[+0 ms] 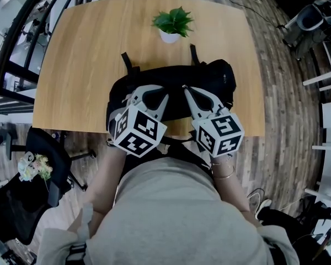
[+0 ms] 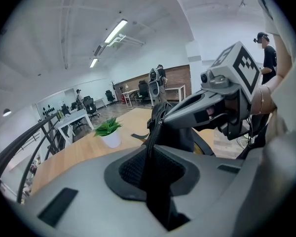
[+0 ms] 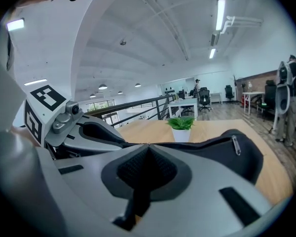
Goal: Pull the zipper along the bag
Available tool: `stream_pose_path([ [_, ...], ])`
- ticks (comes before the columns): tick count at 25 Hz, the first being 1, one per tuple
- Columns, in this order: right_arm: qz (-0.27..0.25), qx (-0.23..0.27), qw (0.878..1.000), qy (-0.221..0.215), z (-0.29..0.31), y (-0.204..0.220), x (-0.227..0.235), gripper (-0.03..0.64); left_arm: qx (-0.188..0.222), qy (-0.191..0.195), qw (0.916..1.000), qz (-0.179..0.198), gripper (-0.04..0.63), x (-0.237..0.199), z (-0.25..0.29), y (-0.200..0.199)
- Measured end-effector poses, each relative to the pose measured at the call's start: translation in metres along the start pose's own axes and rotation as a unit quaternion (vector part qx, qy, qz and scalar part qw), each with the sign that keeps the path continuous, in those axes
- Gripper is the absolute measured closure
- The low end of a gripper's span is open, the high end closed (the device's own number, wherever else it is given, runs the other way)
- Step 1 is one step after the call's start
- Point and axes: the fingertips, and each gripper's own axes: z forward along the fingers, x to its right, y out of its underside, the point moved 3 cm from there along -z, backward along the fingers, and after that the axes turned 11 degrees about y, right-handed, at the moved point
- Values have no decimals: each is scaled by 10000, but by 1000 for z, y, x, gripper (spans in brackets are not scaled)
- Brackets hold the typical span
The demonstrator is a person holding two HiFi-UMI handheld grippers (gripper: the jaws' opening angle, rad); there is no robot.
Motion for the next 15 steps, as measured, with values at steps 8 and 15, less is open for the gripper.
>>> stream_pose_path([
  [8, 93, 3, 9998, 159, -4, 2, 19, 606, 83, -55, 9999, -138, 538, -1, -2, 3],
  [15, 162, 29, 9993, 322, -7, 2, 41, 606, 130, -168, 9995, -238, 538, -2, -2, 4],
])
